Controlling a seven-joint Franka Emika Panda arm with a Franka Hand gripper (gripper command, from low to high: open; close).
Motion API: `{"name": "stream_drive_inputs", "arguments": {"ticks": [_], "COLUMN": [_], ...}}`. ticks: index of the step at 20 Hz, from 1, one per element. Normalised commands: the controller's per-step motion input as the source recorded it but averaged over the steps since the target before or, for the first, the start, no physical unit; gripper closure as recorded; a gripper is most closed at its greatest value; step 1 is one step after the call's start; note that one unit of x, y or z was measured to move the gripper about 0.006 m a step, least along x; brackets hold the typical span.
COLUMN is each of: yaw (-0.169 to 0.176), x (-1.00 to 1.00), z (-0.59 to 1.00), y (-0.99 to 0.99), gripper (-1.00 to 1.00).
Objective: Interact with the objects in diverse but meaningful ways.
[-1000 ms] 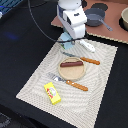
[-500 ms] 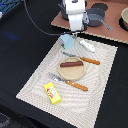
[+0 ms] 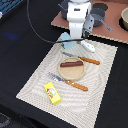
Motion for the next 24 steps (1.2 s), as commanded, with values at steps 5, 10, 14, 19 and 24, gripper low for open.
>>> {"name": "stream_drive_inputs", "arguments": {"ticks": [5, 10, 14, 19, 24], "yaw": [-0.099, -0.054, -0.040, -0.052, -0.052], "x": [0.43, 0.03, 0.01, 0.33, 0.49], "z": [-0.08, -0.10, -0.16, -0.09, -0.04], "y": [0.17, 0.32, 0.32, 0.23, 0.25], "gripper": [-1.00, -1.00, -1.00, -1.00, -1.00]}}
